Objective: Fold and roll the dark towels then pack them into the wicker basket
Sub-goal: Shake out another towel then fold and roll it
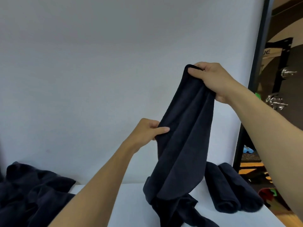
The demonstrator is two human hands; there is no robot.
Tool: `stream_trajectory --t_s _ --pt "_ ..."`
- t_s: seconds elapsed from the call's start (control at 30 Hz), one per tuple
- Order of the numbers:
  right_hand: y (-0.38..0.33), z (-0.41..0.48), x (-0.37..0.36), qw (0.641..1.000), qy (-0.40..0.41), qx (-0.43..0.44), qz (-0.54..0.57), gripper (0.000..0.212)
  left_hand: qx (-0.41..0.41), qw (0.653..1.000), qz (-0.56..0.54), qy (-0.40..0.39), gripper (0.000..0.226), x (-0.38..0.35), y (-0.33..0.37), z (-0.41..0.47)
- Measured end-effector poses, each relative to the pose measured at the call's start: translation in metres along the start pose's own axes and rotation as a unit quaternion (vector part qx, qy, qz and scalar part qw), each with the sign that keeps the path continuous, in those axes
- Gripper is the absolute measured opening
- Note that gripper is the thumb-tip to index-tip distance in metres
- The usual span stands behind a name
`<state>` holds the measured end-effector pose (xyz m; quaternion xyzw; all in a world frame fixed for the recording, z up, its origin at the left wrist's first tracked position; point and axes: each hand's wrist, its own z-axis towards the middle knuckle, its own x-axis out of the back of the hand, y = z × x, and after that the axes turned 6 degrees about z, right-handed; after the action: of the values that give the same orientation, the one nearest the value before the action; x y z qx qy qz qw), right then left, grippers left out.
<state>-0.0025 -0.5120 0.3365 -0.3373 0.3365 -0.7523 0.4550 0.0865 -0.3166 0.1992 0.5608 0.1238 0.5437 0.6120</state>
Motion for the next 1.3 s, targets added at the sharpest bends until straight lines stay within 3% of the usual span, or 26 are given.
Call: stream_trajectory --t_s 0.2,0.37,0.57,0.63,0.77,1.03,1.17,1.3 --pt "0.018 -0.006 0.017 1.000 0.013 -0.021 -0.005 0.014 0.004 0.999 -0.030 0.025 0.026 0.022 -0.013 -0.002" --pt "0.024 -0.006 0.013 0.999 0.028 -0.021 0.008 0.015 0.000 0.995 0.030 0.093 0.023 0.032 -0.004 -0.008" --pt "0.026 -0.013 -0.037 0.994 -0.097 -0.004 -0.054 0.018 -0.092 0.991 -0.002 0.094 0.032 0.023 0.060 0.005" --pt "0.028 -0.014 -0.049 0.994 -0.102 -0.001 -0.045 0.023 -0.106 0.987 0.021 0.118 0.023 0.025 0.074 0.012" --pt "0.043 -0.021 -0.043 0.993 -0.096 -0.066 0.027 0.023 -0.099 0.980 0.082 0.150 0.006 0.039 0.075 0.017" --pt "0.101 -0.059 -0.006 0.944 -0.251 -0.216 0.007 0.031 -0.041 0.947 0.051 0.315 0.012 0.106 0.067 0.014" --pt "0.110 -0.056 0.018 0.957 -0.176 -0.222 0.066 0.026 -0.019 0.926 0.063 0.372 0.006 0.144 0.057 0.001" --pt "0.110 -0.042 0.027 0.969 -0.100 -0.197 0.107 0.015 0.004 0.923 0.068 0.377 0.008 0.158 0.048 -0.009"
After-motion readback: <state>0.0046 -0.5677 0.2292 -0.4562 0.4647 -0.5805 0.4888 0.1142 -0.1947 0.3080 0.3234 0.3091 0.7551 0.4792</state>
